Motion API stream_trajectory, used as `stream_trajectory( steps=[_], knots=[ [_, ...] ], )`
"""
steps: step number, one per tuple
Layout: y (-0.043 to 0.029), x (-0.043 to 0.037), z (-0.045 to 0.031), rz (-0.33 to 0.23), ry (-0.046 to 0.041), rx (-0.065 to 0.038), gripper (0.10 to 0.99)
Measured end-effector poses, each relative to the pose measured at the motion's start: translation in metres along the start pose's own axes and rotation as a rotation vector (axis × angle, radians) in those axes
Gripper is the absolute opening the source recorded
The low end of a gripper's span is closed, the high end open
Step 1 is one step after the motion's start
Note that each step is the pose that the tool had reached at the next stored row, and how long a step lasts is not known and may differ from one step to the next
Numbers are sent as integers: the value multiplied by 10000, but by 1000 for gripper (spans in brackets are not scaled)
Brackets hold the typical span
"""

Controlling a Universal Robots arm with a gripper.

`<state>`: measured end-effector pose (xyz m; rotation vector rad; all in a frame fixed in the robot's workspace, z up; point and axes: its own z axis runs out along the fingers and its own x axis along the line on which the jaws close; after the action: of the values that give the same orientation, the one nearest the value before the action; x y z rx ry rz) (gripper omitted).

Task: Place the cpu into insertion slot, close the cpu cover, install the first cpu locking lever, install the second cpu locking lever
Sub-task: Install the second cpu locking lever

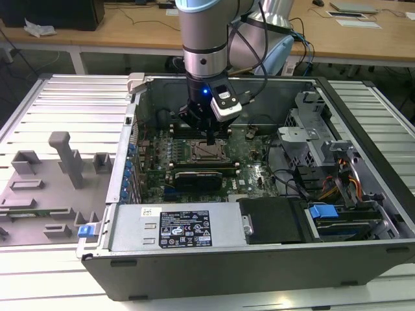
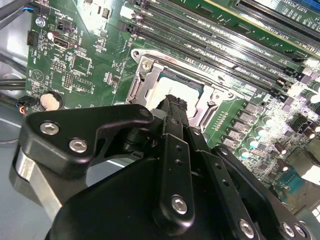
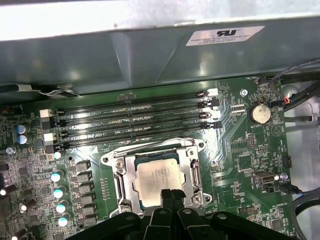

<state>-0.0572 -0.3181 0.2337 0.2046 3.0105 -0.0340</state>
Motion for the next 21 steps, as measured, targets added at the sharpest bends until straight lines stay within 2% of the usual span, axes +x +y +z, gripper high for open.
stream_trajectory(
  steps=[3,6,10,13,14,15,16,19,21],
  knots=[
    [-12,-1,-1,-1,2,3,106],
    [-135,-18,4,0,0,0,106],
    [-235,-31,7,0,1,0,106],
    [-348,-47,10,5,6,-40,106],
    [-354,-48,11,6,34,-54,106],
    [-358,-48,13,8,126,-67,106],
    [-369,-49,15,6,342,-69,106],
    [-384,-51,21,-3,730,-42,106],
    [-384,-51,21,-3,731,-41,106]
  ],
)
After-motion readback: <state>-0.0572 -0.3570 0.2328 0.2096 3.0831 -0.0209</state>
